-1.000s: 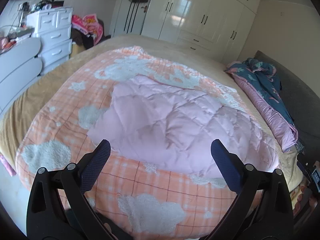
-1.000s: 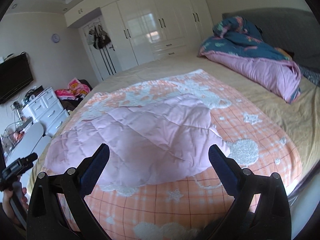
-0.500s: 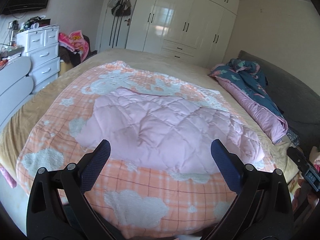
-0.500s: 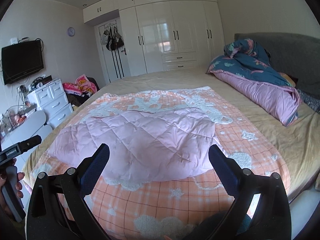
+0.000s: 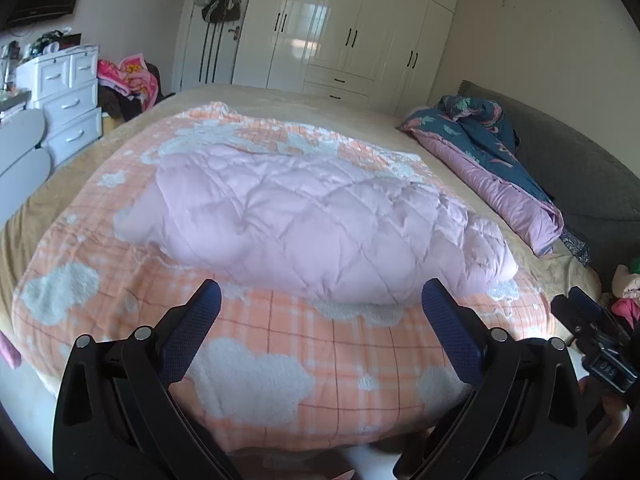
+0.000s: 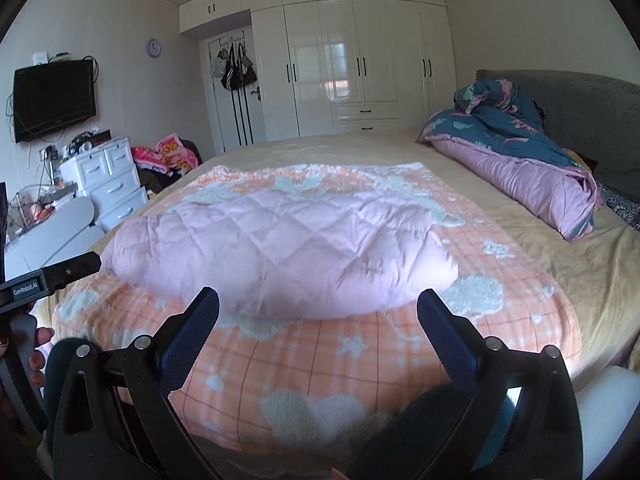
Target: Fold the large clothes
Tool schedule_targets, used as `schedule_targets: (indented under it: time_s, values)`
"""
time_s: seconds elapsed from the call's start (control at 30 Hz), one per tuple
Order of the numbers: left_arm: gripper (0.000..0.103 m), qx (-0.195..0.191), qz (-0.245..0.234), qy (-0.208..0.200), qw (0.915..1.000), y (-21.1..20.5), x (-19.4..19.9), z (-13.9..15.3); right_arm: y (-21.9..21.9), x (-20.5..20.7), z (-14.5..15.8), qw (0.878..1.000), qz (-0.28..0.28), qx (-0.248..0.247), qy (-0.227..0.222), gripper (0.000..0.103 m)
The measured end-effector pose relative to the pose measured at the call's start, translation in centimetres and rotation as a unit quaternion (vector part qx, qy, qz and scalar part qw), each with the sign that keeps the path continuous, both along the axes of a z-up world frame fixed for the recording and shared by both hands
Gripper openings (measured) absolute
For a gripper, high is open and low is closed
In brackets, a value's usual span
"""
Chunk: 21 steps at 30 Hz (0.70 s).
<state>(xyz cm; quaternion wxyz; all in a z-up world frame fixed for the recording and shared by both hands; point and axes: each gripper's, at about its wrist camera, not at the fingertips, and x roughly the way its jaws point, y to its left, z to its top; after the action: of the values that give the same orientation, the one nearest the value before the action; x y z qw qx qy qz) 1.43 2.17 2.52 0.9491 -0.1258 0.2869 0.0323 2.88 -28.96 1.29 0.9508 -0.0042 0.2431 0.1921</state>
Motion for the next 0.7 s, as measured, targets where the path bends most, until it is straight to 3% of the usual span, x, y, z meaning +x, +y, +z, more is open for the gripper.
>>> schedule_targets:
  time_s: [0.2,0.7]
  values:
    - [0.094,0.012,-0.003,0.012,0.9999,-0.4,0.1,-0.7,0.4,1.0,-0.9,1.0,0.004,-0.007,0.027,0.099]
    - [0.094,0.013,0.008,0.017,0.9997,-0.3,0.2,-1.0,0.8,0.9,-0.8,0.999,0.017,-0.007,0.028,0.099]
